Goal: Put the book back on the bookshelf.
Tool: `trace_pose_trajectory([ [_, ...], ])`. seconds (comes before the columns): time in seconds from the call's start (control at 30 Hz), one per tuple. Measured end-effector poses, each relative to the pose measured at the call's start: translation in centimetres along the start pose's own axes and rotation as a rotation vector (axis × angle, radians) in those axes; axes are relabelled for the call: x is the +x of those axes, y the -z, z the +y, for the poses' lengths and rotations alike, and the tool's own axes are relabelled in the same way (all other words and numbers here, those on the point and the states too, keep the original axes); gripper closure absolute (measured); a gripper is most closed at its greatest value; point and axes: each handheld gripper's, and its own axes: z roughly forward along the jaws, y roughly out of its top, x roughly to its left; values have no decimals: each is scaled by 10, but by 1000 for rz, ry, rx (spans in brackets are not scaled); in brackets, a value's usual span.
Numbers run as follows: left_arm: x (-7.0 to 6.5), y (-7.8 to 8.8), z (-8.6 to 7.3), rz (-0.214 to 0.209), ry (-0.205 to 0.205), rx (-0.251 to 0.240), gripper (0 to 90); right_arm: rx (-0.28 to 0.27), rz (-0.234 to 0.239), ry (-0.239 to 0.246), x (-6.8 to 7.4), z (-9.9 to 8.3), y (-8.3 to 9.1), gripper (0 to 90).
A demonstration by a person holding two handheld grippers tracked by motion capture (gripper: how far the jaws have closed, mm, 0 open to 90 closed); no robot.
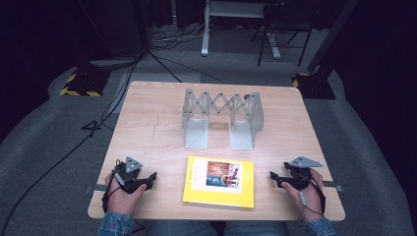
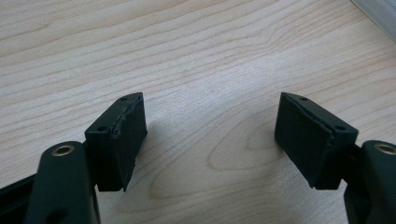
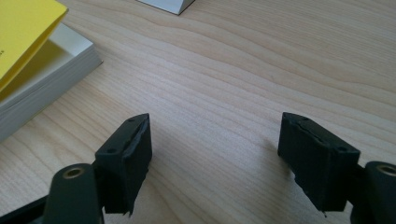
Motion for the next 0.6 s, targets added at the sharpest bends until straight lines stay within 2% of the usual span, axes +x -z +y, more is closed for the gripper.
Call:
trace_pose_trajectory([
  [0.07,0,0,0,0,0,0,256,-5,3,-2,1,-1,2,285],
  [0.13,0,0,0,-3,0,-1,259,-26,25,-17,5,-2,6,287],
  [0.2,1,1,0,-12,15,-2,266,-31,35,-8,9,0,11,278],
  [0.27,0,3,2,-35,37,0,293,-29,44,10,15,3,14,281],
  [0.37,-3,7,5,-47,51,-12,299,-16,50,32,22,5,16,289],
  [0.5,-12,15,15,-102,70,-31,314,-13,97,29,34,7,17,292],
  [0.57,-18,17,21,-127,64,-30,324,3,113,55,41,8,18,344],
  [0.6,-22,17,23,-137,54,-28,326,23,114,87,44,9,18,377],
])
